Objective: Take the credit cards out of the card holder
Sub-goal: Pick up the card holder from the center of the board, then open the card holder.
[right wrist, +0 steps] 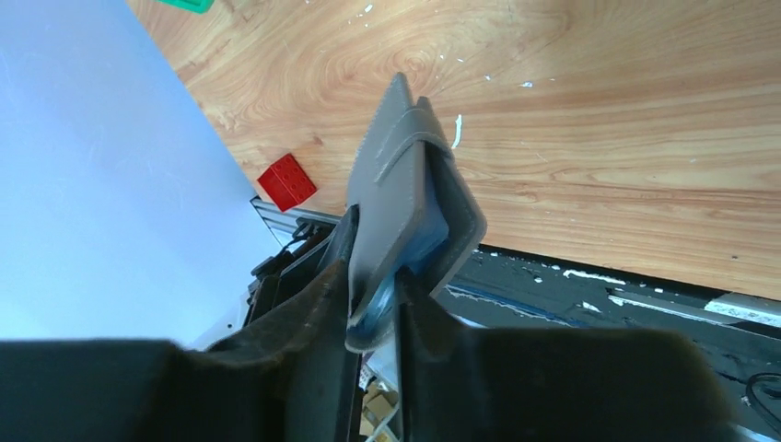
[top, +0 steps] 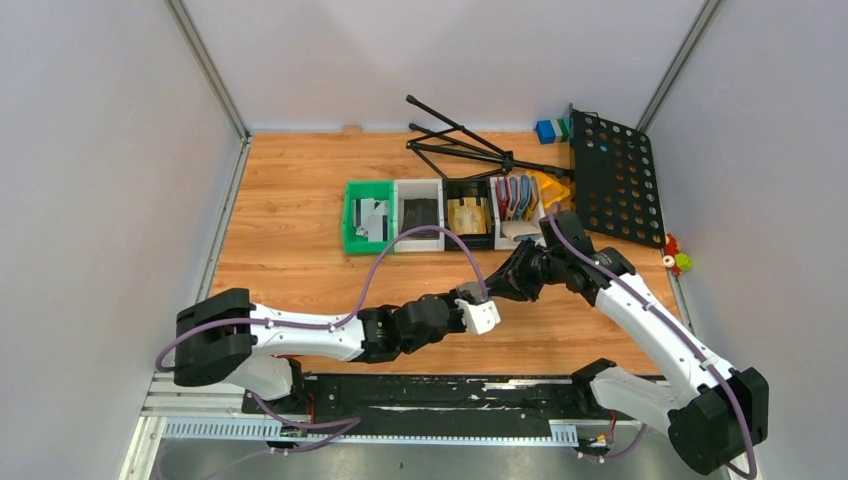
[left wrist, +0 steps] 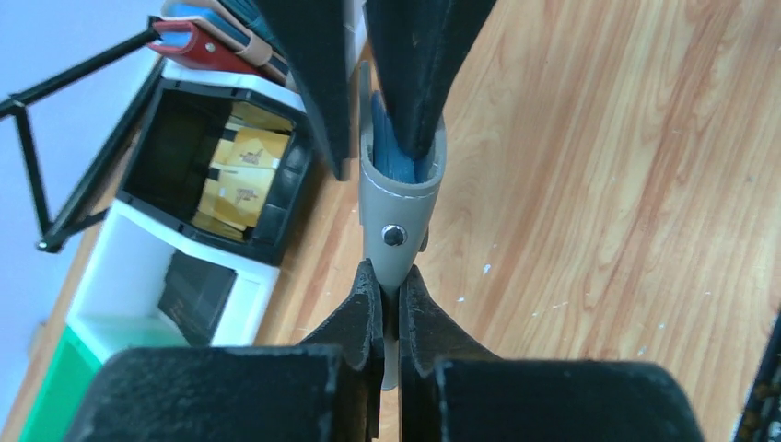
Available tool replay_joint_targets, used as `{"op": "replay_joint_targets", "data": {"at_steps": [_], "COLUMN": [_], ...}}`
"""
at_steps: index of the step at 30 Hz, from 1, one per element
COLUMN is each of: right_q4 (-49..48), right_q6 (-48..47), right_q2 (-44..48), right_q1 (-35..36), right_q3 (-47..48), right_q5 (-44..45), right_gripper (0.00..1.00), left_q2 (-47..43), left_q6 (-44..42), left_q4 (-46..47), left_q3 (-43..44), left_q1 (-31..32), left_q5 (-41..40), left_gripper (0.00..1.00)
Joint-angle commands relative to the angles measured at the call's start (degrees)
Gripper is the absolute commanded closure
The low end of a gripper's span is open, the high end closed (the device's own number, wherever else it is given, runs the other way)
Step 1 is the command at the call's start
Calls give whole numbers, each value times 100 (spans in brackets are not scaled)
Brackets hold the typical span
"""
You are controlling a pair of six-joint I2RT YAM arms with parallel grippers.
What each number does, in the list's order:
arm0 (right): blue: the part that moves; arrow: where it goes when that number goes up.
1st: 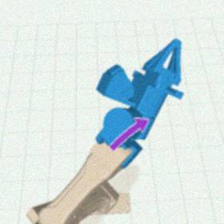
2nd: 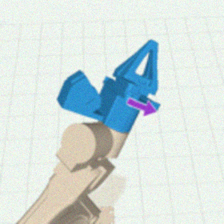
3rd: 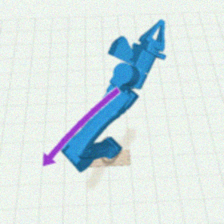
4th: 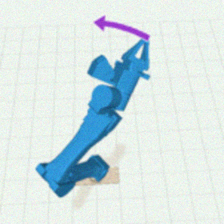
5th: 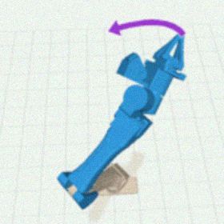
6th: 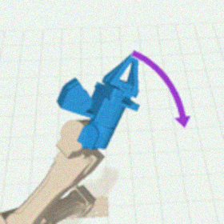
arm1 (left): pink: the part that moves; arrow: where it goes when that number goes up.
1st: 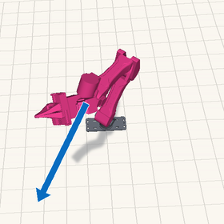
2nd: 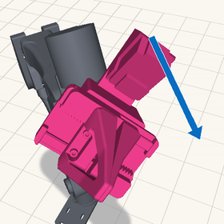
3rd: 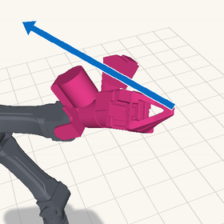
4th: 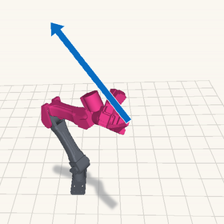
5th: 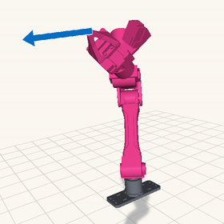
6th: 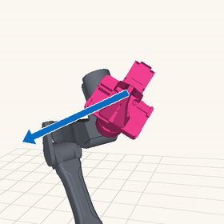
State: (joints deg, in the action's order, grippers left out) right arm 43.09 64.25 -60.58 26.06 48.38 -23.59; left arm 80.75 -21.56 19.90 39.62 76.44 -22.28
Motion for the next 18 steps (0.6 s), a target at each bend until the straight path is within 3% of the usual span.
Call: {"op": "replay_joint_targets", "data": {"at_steps": [1, 3, 5, 11, 15, 18], "right_q4": [87, 196, 99, -919, -2298, -3182], "right_q6": [-145, -529, -1021, -2758, -2918, -2907], "right_q2": [405, 532, 648, 1062, 1692, 1830], "right_q1": [30, 30, 26, 29, 30, 101], "right_q3": [382, 431, 346, -436, -1640, -2261], "right_q5": [566, 1176, 1574, 1064, 468, -105], "right_gripper": [55, 35, 24, 26, 27, 25], "left_q2": [-248, -355, -414, -480, -292, -124], "left_q6": [786, 1638, 2533, 4534, 5513, 5726], "left_q4": [-185, -498, -593, -507, -579, -681], "left_q3": [203, 273, 253, 30, 37, 159], "left_q1": [-77, -372, -821, -1382, -1662, -1678], "left_q5": [337, 755, 1545, 2463, 3038, 3347], "left_gripper": [100, 100, 100, 100, 100, 100]}}
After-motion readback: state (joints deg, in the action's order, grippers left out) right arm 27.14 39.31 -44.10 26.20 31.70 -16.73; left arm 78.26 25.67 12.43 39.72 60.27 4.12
